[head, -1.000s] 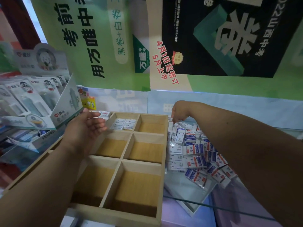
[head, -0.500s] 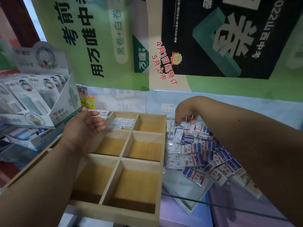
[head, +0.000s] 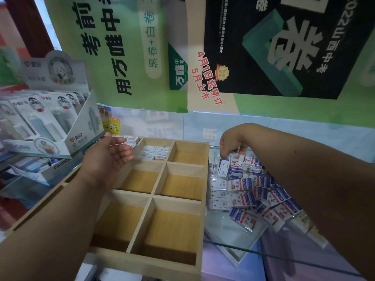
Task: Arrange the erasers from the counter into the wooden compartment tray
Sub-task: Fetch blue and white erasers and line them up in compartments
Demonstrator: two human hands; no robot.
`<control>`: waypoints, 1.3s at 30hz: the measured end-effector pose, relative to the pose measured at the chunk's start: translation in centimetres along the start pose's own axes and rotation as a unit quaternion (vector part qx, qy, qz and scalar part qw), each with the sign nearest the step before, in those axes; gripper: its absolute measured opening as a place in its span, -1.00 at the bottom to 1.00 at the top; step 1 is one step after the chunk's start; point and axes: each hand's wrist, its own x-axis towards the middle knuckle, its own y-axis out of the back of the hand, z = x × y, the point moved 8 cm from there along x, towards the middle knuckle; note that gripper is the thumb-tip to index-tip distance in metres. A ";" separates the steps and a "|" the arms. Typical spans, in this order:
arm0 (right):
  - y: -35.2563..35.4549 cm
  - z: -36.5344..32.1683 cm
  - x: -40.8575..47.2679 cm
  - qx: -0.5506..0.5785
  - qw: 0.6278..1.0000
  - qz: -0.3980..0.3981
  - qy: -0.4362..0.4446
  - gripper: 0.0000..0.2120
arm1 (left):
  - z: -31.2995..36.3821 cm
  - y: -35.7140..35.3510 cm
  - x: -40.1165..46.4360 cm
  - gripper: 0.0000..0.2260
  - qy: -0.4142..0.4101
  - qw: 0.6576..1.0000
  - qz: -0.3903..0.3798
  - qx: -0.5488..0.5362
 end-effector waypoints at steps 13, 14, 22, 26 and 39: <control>5.1 -2.5 -3.3 0.312 0.945 0.061 0.075 -0.93 | 0.2 -1.1 -0.3 -0.73 0.009 0.999 -0.027 -0.018; 5.5 -4.5 -4.1 0.332 0.936 0.050 0.103 -0.93 | 0.3 -1.4 -0.5 -0.74 0.008 0.999 -0.038 -0.026; 1.3 -23.2 -7.8 0.255 0.926 0.017 0.279 -0.85 | 0.3 -2.7 -1.4 -0.45 0.066 0.986 -0.121 -0.095; 0.3 -25.0 -7.6 0.265 0.913 0.038 0.307 -0.65 | 0.8 -2.6 -1.3 -0.56 0.080 0.981 -0.109 -0.141; 0.8 -19.4 -5.3 0.097 0.957 0.141 0.233 -0.58 | 0.1 -0.4 -0.5 -0.85 0.090 0.983 0.015 -0.157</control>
